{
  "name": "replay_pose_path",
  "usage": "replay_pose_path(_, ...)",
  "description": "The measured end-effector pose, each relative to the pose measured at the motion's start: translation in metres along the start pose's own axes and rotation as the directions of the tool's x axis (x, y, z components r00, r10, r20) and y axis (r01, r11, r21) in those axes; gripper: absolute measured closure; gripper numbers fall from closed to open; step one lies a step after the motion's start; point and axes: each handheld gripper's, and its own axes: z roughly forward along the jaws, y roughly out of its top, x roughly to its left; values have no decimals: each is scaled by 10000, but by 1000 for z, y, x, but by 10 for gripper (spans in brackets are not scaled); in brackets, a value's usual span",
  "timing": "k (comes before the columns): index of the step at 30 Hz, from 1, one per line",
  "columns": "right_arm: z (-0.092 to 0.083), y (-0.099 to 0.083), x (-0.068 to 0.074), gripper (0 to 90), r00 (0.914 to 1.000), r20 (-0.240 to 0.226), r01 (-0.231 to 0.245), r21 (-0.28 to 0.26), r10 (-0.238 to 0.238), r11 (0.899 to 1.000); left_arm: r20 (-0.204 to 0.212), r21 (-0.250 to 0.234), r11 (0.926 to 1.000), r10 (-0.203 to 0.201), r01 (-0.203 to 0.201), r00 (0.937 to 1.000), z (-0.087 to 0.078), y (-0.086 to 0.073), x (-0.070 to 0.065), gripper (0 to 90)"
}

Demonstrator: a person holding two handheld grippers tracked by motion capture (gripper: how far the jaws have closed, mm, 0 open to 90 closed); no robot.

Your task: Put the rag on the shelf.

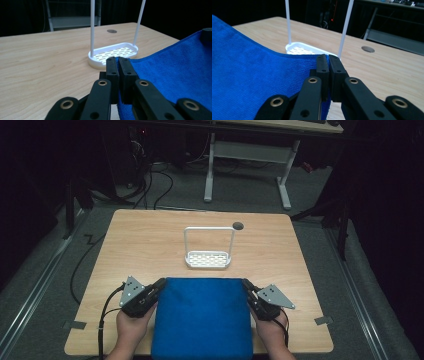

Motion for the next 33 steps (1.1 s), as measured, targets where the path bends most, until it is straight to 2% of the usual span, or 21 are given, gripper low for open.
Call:
replay_pose_path(12,-11,12,2,885,9999,113,-5,-700,13,9975,-45,-697,9976,-25,22,10000,-10,8,-2,875)
replay_pose_path(22,-19,22,1,885,9997,240,-6,-1232,36,9924,-110,-1272,9919,-14,0,9999,-19,18,-4,876)
replay_pose_path(23,-19,24,1,885,9996,265,21,-1309,14,9914,-132,-1379,9904,118,-135,9998,-20,20,-6,876)
replay_pose_path(27,-21,30,3,886,9995,308,127,-1529,-80,9882,-138,-1533,9879,232,-250,9996,-20,24,-10,878)
replay_pose_path(31,-22,37,3,885,9996,289,86,-1747,-36,9846,-26,-1672,9858,115,-118,9999,-17,30,-12,879)
replay_pose_path(33,-23,41,2,885,9997,251,96,-1881,-50,9821,-90,-1784,9838,163,-176,9998,-17,34,-13,879)
